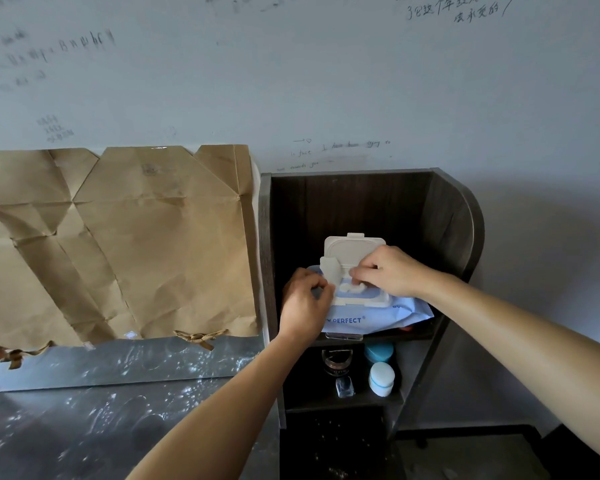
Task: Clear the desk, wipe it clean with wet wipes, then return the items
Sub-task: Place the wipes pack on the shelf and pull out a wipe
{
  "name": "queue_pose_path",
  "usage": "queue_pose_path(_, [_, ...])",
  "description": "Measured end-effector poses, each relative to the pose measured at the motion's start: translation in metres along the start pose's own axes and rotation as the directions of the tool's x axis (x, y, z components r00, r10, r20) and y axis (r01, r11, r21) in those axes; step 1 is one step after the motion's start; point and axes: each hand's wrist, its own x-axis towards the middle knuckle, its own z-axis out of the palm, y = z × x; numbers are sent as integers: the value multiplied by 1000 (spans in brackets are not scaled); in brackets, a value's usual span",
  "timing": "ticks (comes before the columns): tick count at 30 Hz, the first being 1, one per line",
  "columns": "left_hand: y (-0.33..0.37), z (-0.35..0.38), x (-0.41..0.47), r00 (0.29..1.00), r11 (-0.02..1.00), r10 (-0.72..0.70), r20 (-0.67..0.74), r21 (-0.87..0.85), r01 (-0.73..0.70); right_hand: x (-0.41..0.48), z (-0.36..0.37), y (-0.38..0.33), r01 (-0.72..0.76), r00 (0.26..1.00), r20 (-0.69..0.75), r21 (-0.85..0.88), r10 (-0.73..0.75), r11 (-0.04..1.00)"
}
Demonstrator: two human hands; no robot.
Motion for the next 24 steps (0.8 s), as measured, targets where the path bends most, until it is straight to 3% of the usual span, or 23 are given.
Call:
queue_pose_path(6, [-1, 1, -3, 1000, 1000, -4, 4, 20, 4, 0, -4, -11, -26, 984, 172, -54, 35, 998])
queue_pose_path(12, [0, 1, -2, 1000, 1000, -2, -5, 22, 2, 4, 6, -11, -113, 994, -14, -114, 113, 987])
queue_pose_path(16, [-1, 1, -2, 1000, 999, 3, -3, 33, -3, 4, 10, -9, -140, 990, -30, -163, 137, 977])
queue_pose_path(18, [-1, 1, -2, 1000, 999, 5, -8, 33, -4, 3, 10, -7, -166, 986, -42, -97, 163, 981])
queue_pose_path(24, [3, 0, -2, 1000, 1000, 6, -17, 17, -5, -4, 0, -9, -188, 977, -35, 332, 211, 924])
